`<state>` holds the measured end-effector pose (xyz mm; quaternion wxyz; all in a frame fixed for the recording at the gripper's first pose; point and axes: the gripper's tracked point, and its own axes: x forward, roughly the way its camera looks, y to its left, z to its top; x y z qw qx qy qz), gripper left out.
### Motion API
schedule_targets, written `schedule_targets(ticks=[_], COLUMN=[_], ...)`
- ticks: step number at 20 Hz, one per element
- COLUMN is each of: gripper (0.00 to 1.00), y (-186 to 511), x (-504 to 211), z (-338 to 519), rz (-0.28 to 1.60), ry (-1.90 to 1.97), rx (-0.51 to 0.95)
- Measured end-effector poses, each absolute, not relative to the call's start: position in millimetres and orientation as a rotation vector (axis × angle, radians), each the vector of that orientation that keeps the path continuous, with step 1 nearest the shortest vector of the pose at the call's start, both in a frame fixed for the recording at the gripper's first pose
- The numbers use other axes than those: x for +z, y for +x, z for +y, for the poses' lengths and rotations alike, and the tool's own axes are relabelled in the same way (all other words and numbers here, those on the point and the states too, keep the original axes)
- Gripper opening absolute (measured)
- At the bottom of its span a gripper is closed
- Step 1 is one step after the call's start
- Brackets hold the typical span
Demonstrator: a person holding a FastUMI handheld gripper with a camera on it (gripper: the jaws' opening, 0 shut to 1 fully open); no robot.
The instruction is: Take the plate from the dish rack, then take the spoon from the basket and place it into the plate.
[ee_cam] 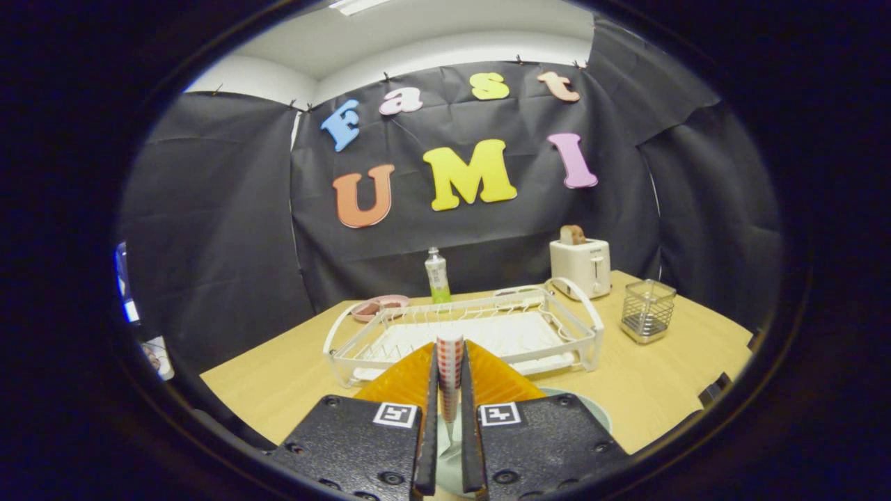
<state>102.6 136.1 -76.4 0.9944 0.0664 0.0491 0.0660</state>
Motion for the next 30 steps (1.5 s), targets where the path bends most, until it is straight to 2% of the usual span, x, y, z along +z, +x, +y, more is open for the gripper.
schedule_targets(ticks=[5, 8, 9, 12, 13, 14, 25, 30], gripper=[0.21, 0.29, 0.36, 0.68, 0.86, 1.0, 1.0, 1.0], y=[104.4, 99.4, 95.3, 84.8, 80.7, 77.1, -7.7, -33.0], x=[-79.5, -80.0, -77.4, -60.9, -56.4, -50.7, 27.7, 47.9], z=[116.6, 93.4, 84.0, 61.2, 53.4, 45.4, 3.8, 4.3], rz=[0.122, 0.14, 0.135, 0.094, 0.08, 0.069, -0.035, -0.072], ry=[0.137, 0.07, 0.038, -0.027, -0.026, -0.022, 0.009, 0.002], rx=[0.101, 0.022, -0.014, -0.076, -0.092, -0.107, -0.175, -0.13])
